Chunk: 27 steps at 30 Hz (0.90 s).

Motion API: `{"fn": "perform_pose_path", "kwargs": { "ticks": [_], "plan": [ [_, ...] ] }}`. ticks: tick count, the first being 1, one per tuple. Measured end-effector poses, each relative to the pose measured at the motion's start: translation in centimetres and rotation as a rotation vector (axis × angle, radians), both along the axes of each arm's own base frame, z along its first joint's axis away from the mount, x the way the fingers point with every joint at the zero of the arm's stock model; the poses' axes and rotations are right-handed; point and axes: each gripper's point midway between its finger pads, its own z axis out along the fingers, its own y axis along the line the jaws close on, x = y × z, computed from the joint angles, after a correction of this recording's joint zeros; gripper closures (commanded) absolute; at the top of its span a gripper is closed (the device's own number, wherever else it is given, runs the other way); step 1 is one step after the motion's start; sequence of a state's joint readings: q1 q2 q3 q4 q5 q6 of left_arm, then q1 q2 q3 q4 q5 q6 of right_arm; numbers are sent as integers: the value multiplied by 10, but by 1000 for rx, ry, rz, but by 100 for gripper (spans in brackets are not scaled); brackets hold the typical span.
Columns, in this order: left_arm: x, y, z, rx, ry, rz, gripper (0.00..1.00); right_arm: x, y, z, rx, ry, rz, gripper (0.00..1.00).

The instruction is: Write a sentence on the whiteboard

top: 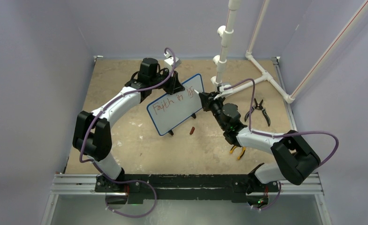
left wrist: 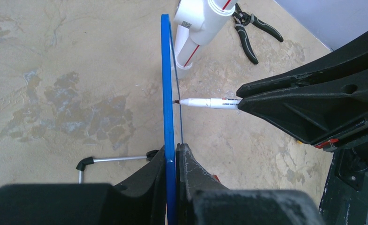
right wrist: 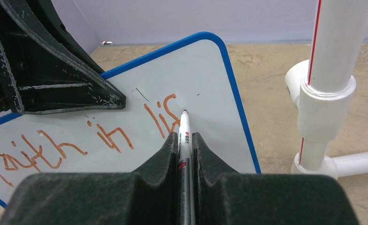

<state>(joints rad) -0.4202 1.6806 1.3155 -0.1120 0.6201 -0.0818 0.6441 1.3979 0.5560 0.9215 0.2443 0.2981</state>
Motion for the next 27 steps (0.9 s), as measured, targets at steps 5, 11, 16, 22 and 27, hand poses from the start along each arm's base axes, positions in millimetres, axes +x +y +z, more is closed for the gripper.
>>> {"fn": "perform_pose_path", "kwargs": {
  "ticks": [5, 11, 16, 22, 27],
  "plan": [
    [0, 0, 0, 0, 0, 0, 100, 0, 0, 0, 0, 1, 0, 100],
    [0, 0, 0, 2, -1, 3, 100, 1, 0, -3, -2, 7, -1, 100],
    [1, 1, 0, 3, -1, 5, 100, 2, -1, -5, 8, 16, -15, 100],
    [1, 0, 0, 2, -1, 4, 100, 4, -6, -6, 11, 22, -47, 100],
    [1, 0, 0, 2, -1, 4, 100, 5, -8, -6, 6, 23, -54, 100]
  ]
}}
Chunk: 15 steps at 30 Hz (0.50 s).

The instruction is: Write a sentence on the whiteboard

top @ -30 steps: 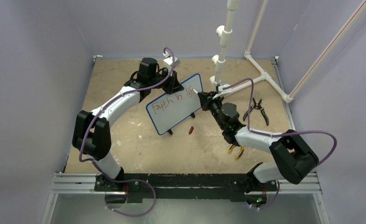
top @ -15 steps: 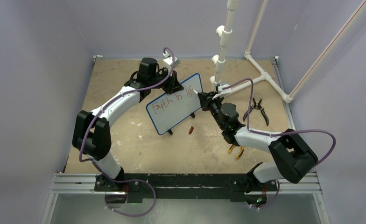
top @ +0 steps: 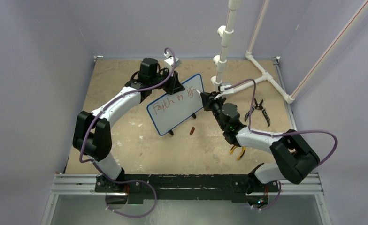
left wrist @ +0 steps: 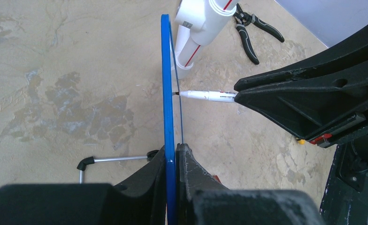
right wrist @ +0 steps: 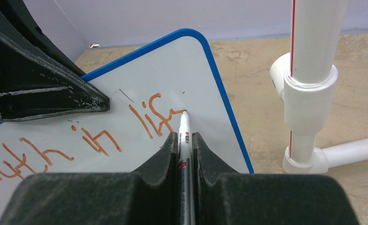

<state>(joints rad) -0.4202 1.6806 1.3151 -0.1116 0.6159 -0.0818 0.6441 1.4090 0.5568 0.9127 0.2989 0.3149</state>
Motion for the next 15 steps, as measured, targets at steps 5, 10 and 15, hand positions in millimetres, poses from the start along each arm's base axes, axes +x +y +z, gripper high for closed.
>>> {"fn": "perform_pose_path", "kwargs": {
  "ticks": [5, 10, 15],
  "plan": [
    [0, 0, 0, 0, 0, 0, 100, 0, 0, 1, -10, -7, 1, 100],
    [0, 0, 0, 0, 0, -1, 100, 1, 0, 8, -4, -35, 2, 100],
    [0, 0, 0, -1, 0, -2, 100, 1, 0, 14, 2, -54, 4, 100]
  ]
}}
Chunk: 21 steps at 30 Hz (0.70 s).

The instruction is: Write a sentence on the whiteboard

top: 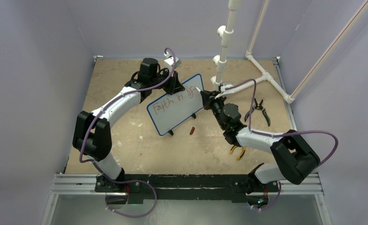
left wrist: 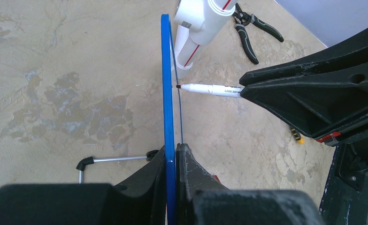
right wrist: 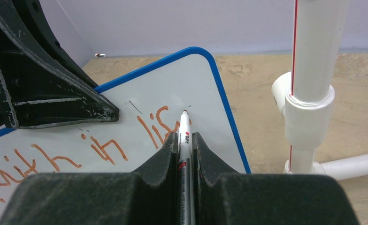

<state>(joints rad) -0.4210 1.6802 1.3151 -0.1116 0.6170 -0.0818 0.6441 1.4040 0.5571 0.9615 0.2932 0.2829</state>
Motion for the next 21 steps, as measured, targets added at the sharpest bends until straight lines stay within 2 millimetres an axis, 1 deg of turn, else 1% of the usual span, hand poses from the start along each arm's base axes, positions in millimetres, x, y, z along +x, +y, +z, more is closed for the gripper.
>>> {"fn": "perform_pose_path", "kwargs": {
  "ticks": [10, 16, 21],
  "plan": [
    [-1, 0, 0, 0, 0, 0, 100, -4, 8, -2, -10, 1, 49, 100],
    [-1, 0, 0, 0, 0, 0, 100, -5, 9, -2, 1, 6, 59, 100],
    [-1, 0, 0, 0, -1, 0, 100, -7, 9, -9, 5, 25, 62, 100]
  ]
}}
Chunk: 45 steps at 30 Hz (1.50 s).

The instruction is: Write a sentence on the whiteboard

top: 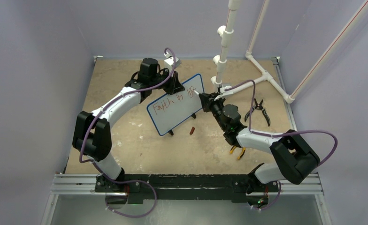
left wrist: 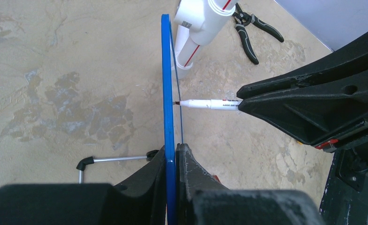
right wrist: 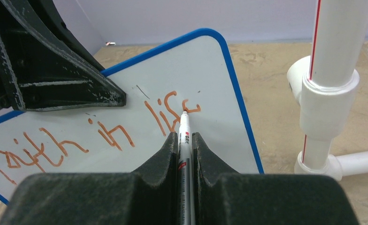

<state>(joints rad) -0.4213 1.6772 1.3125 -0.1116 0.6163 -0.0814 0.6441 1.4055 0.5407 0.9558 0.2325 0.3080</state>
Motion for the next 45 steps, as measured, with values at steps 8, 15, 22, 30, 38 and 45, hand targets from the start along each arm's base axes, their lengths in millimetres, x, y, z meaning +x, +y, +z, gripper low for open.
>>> {"fn": "perform_pose_path", "kwargs": {
  "ticks": [8, 15, 22, 30, 38, 45],
  "plan": [
    [0, 0, 0, 1, 0, 2, 100, -1, -2, -11, -6, 31, -11, 100],
    [1, 1, -1, 3, -1, 7, 100, 1, -6, -19, -16, 53, -39, 100],
    [1, 1, 0, 3, -1, 6, 100, 2, -11, -25, -28, 75, -67, 100],
    [-1, -1, 1, 0, 0, -3, 63, -10, -19, 8, 11, 10, -57, 100],
    [-9, -7, 3, 12, 27, -17, 46, -23, -31, 43, 10, -79, -22, 100],
    [-5, -25, 14, 21, 18, -40, 41, -24, -46, 24, -31, -57, 24, 100]
  ]
}}
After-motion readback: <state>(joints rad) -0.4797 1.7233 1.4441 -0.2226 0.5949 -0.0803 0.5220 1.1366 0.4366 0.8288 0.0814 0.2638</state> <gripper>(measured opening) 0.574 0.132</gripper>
